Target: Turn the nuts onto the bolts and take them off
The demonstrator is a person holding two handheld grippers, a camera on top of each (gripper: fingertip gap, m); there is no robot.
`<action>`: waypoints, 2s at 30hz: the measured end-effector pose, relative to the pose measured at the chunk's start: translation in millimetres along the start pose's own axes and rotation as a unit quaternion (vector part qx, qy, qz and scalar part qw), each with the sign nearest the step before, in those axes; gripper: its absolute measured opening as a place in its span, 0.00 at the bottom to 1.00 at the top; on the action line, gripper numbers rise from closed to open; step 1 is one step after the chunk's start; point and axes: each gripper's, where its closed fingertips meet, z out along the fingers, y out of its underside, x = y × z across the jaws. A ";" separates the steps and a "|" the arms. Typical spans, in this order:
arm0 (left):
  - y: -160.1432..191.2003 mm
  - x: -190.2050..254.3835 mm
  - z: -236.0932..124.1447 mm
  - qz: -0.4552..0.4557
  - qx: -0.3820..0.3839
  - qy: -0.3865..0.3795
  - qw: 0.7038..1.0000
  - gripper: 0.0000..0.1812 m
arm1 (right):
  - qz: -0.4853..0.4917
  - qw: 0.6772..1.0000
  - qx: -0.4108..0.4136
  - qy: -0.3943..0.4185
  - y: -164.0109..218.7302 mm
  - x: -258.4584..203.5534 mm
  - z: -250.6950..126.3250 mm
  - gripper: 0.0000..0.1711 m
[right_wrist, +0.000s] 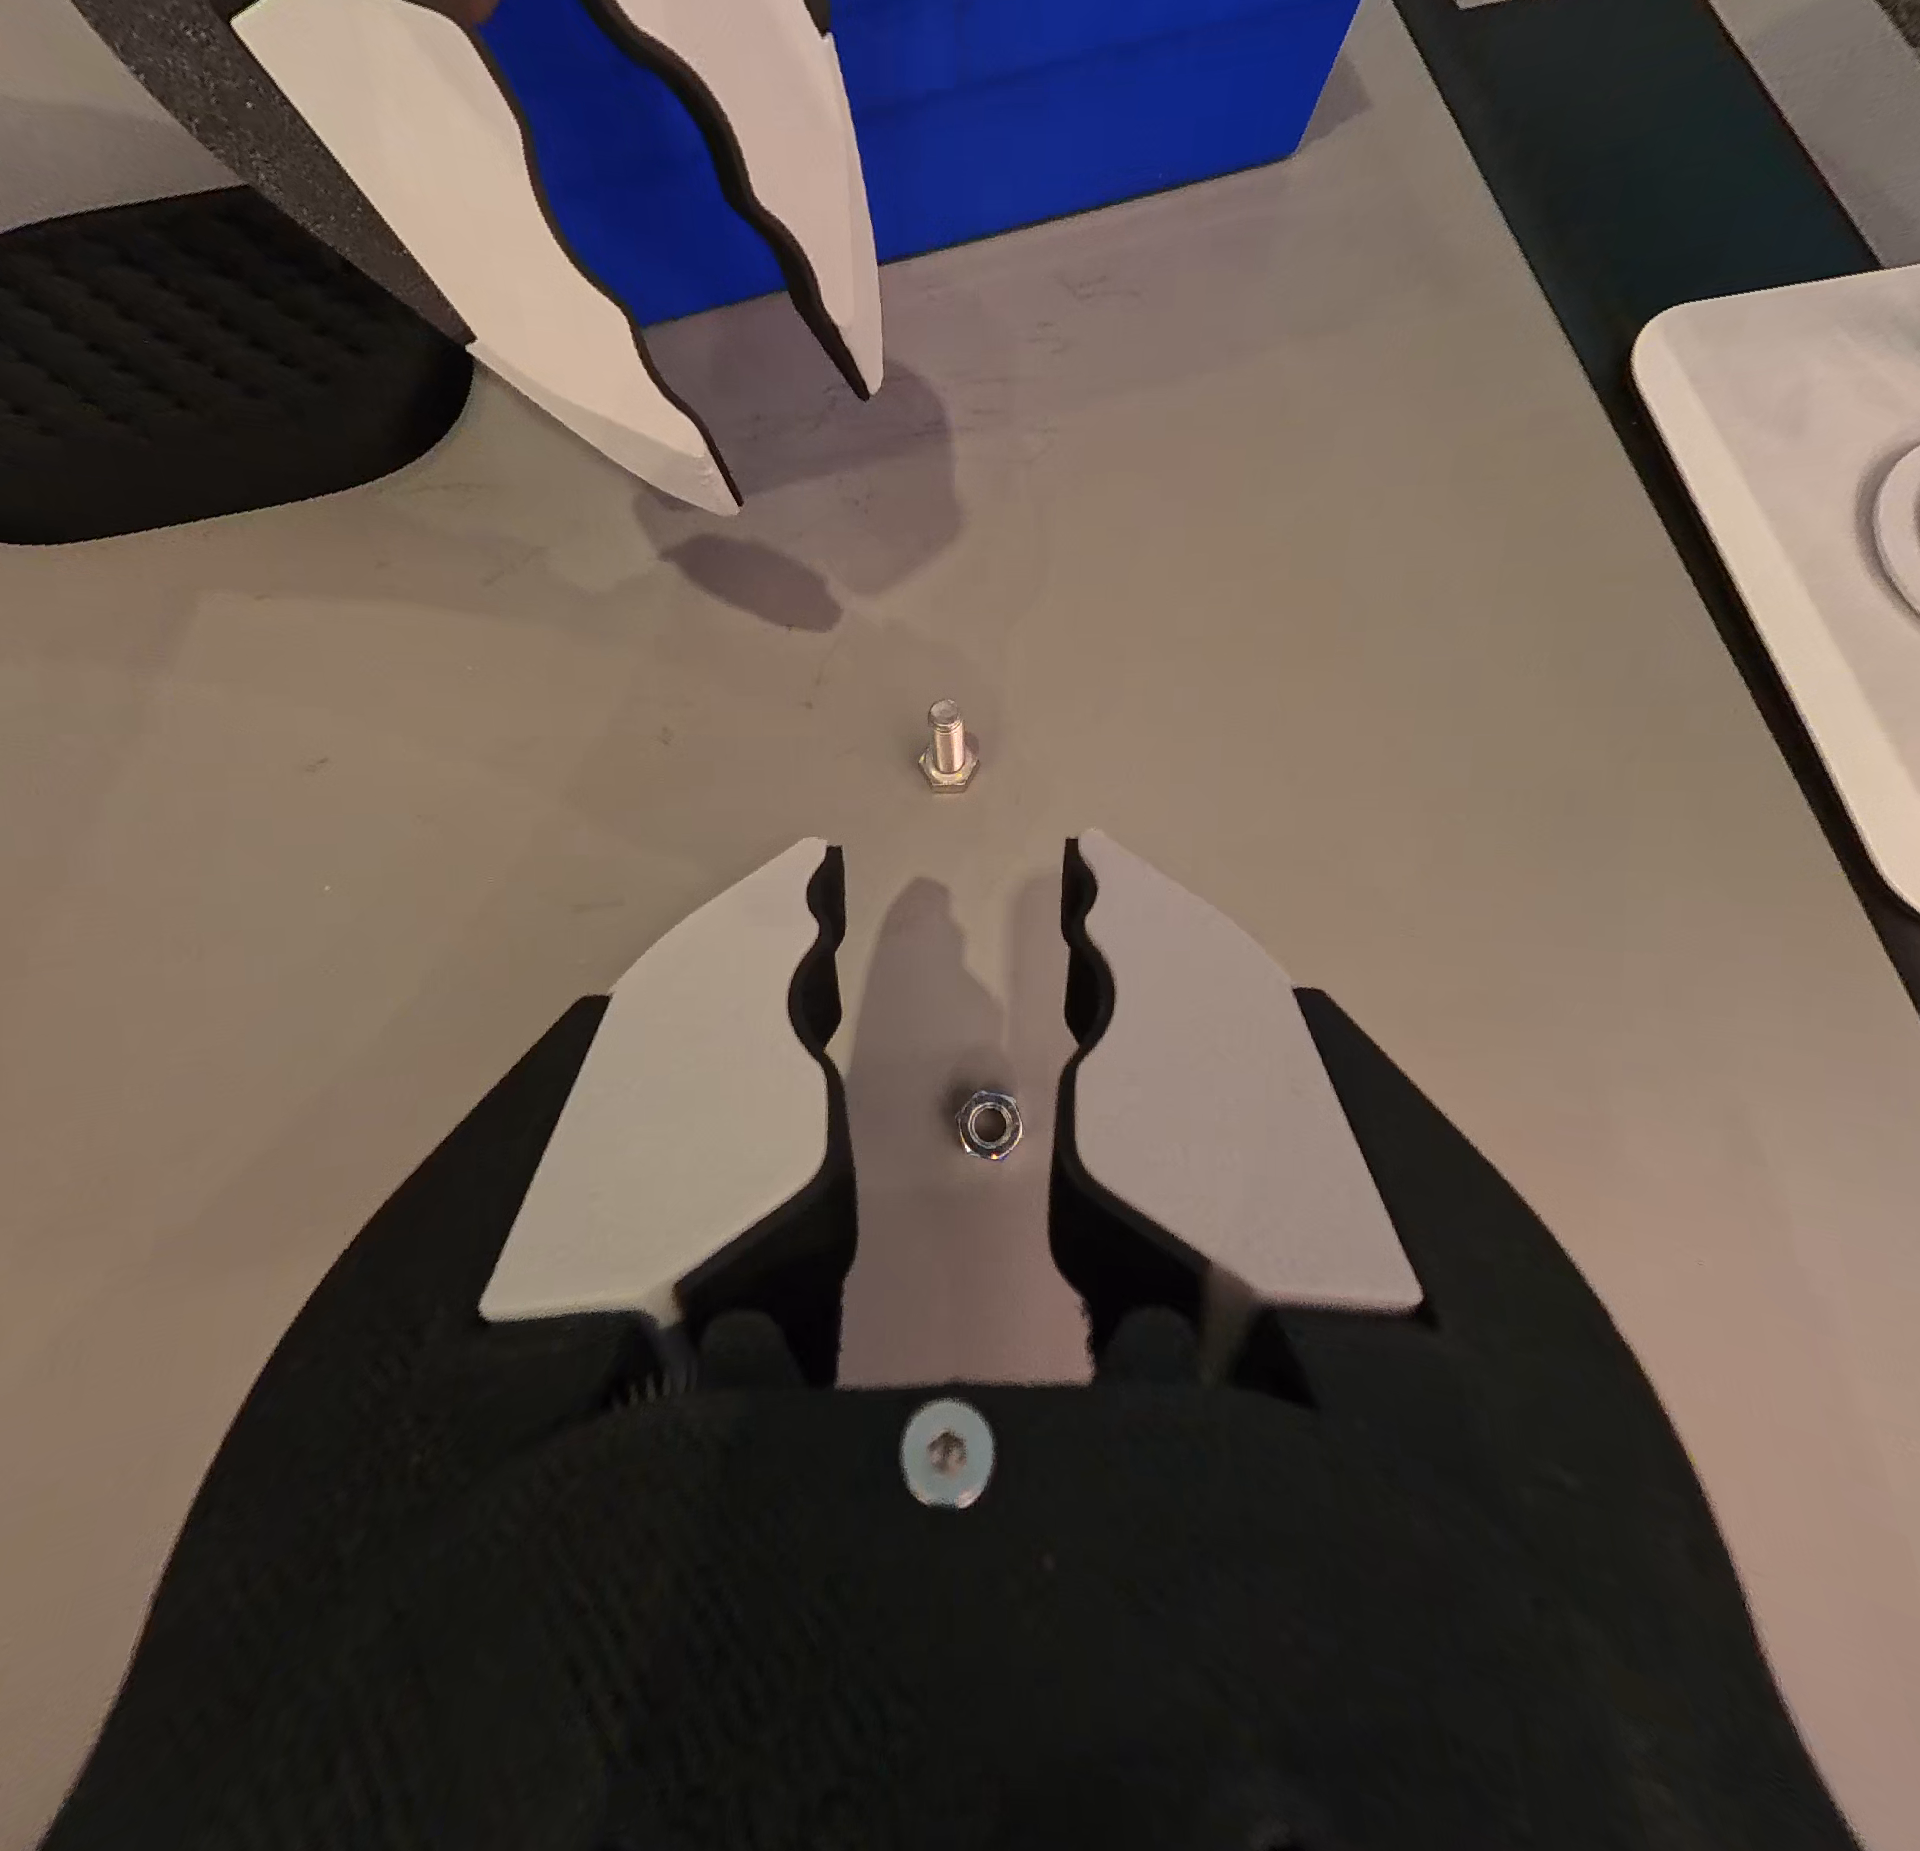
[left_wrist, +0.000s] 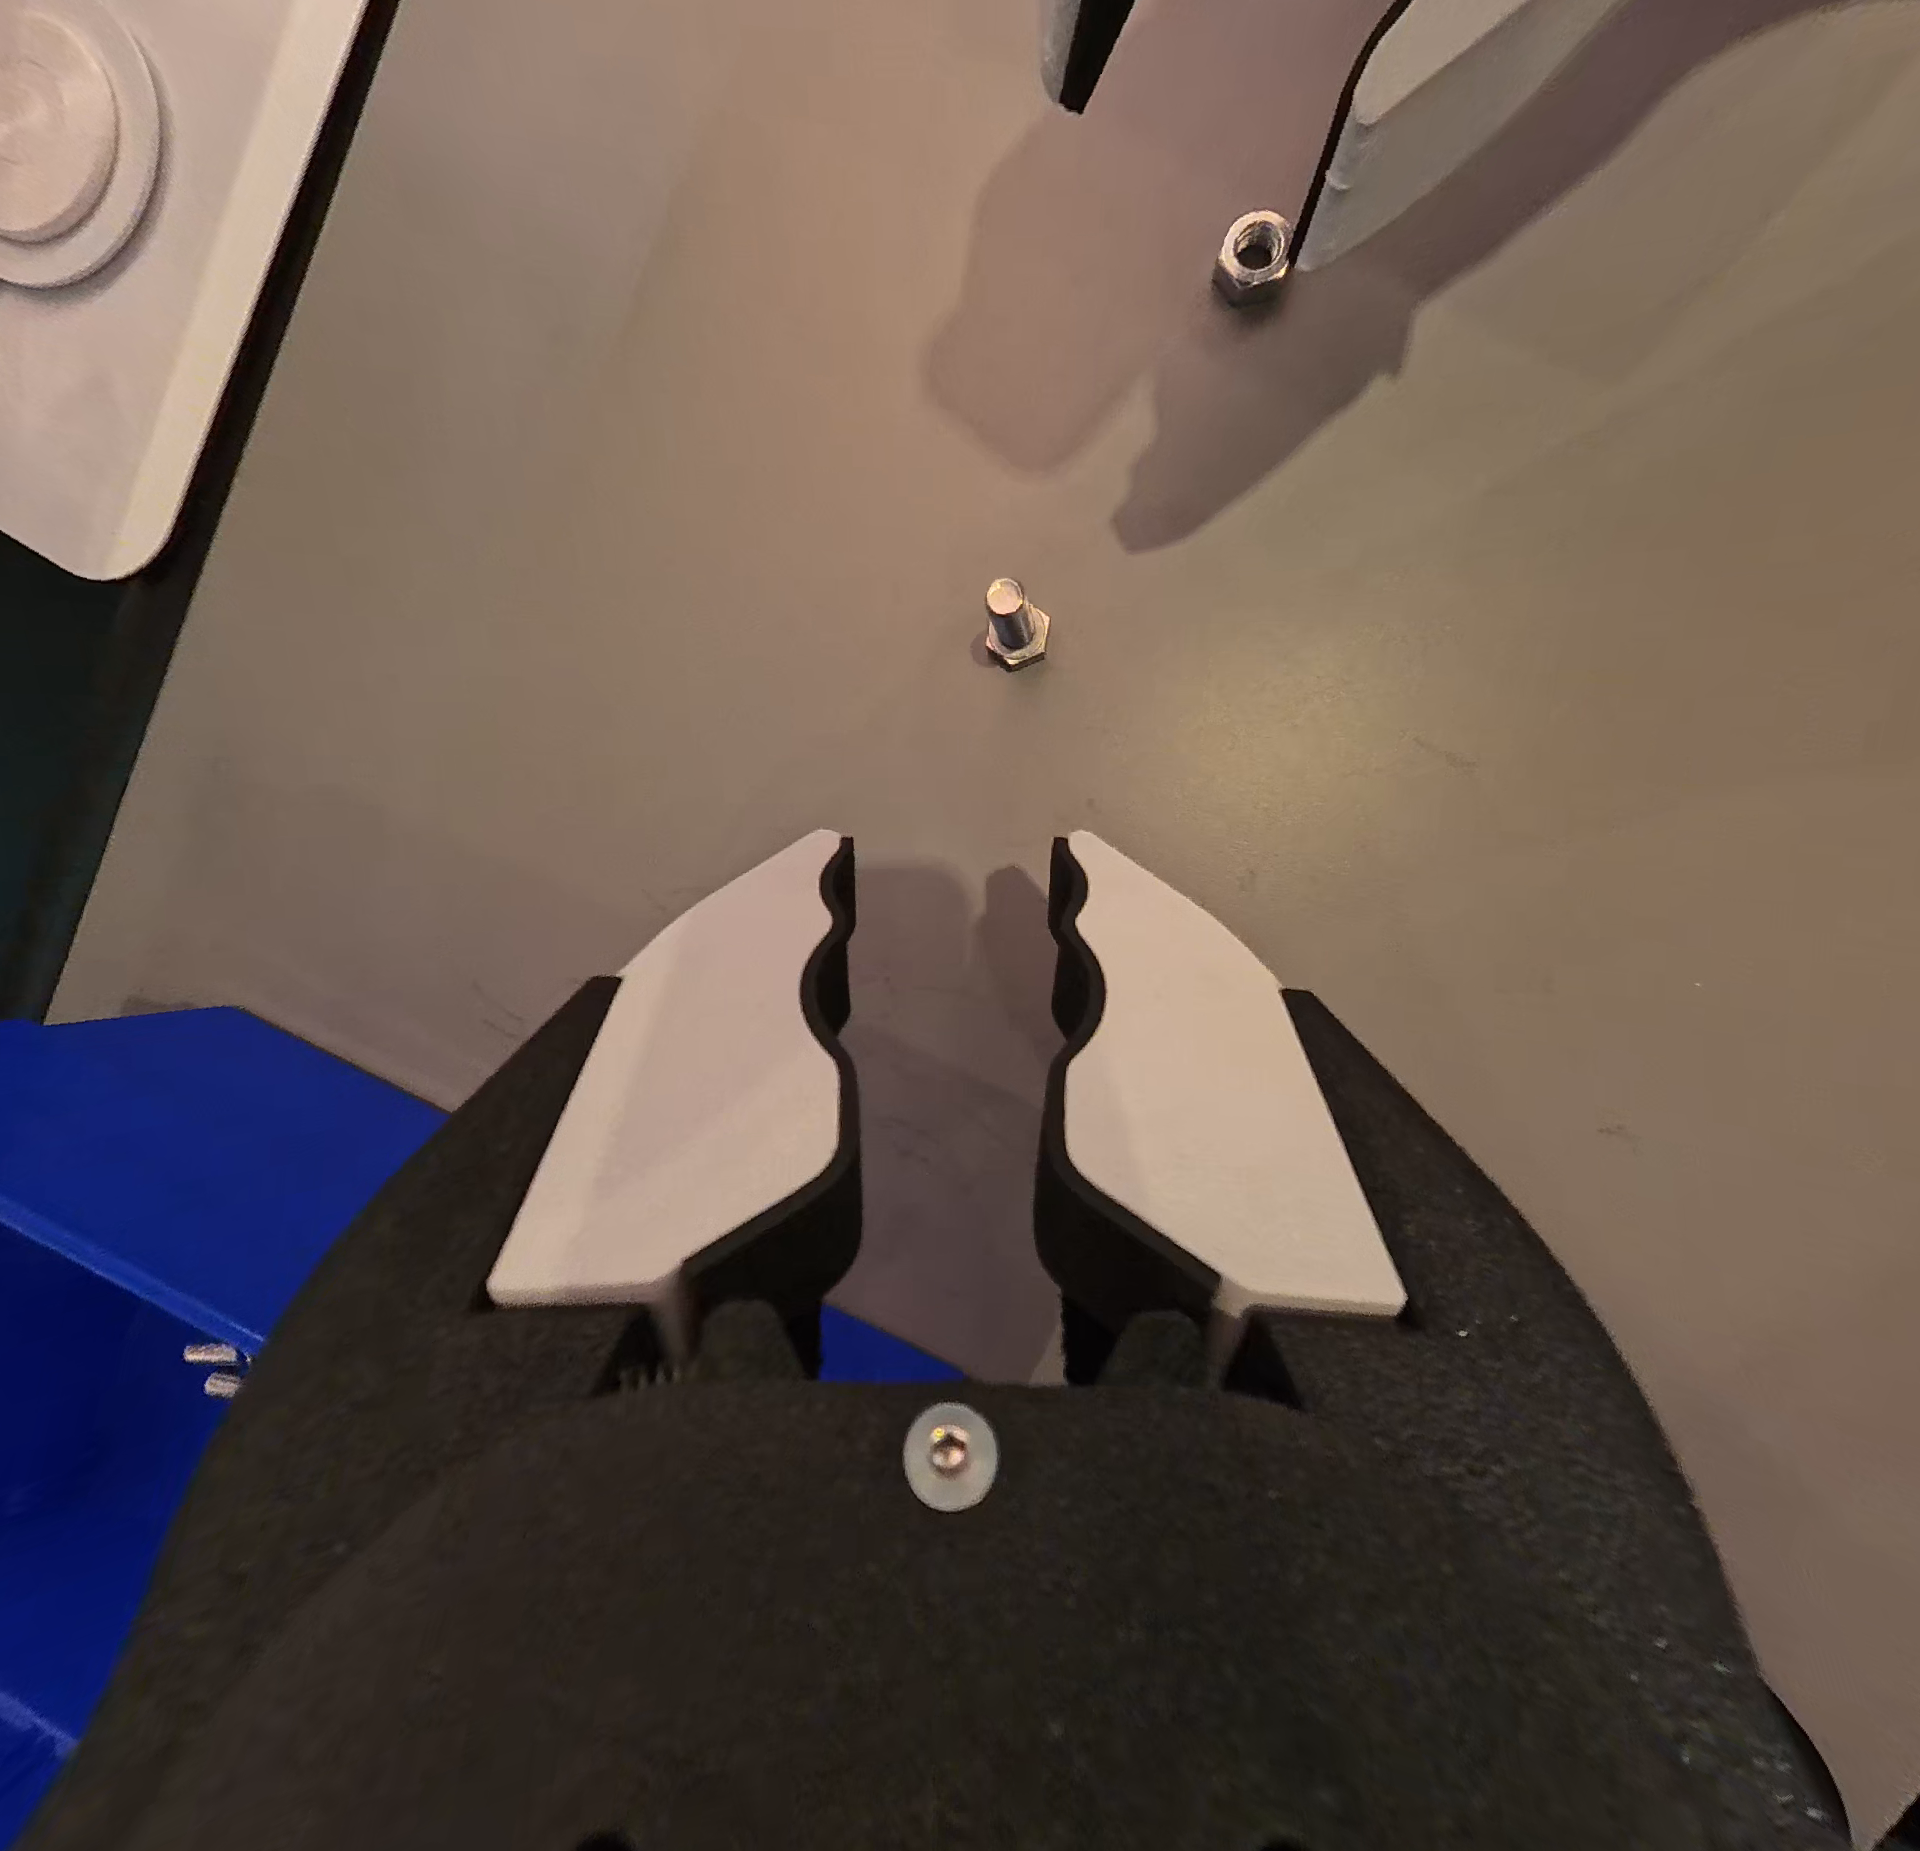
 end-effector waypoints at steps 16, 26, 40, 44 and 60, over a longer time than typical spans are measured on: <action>7.6 -2.0 2.7 -0.001 -0.015 -0.002 1.000 0.20 | 0.000 1.000 -0.015 -0.002 5.8 -0.9 6.4 0.24; 6.0 -6.8 -5.1 -0.031 0.027 -0.008 0.999 0.19 | -0.039 0.999 -0.026 0.010 8.4 -3.5 49.1 0.22; 7.2 2.3 -7.6 -0.044 0.065 -0.004 0.997 0.19 | -0.027 0.996 -0.070 -0.056 13.2 -3.4 91.8 0.06; 6.2 3.5 -3.3 -0.044 0.064 0.002 0.997 0.19 | -0.026 0.995 -0.071 -0.060 13.8 -4.7 91.4 0.06; -80.4 22.8 -66.0 -0.070 0.284 0.042 0.955 0.24 | 0.209 0.936 0.234 -0.158 -72.9 3.2 -65.8 0.06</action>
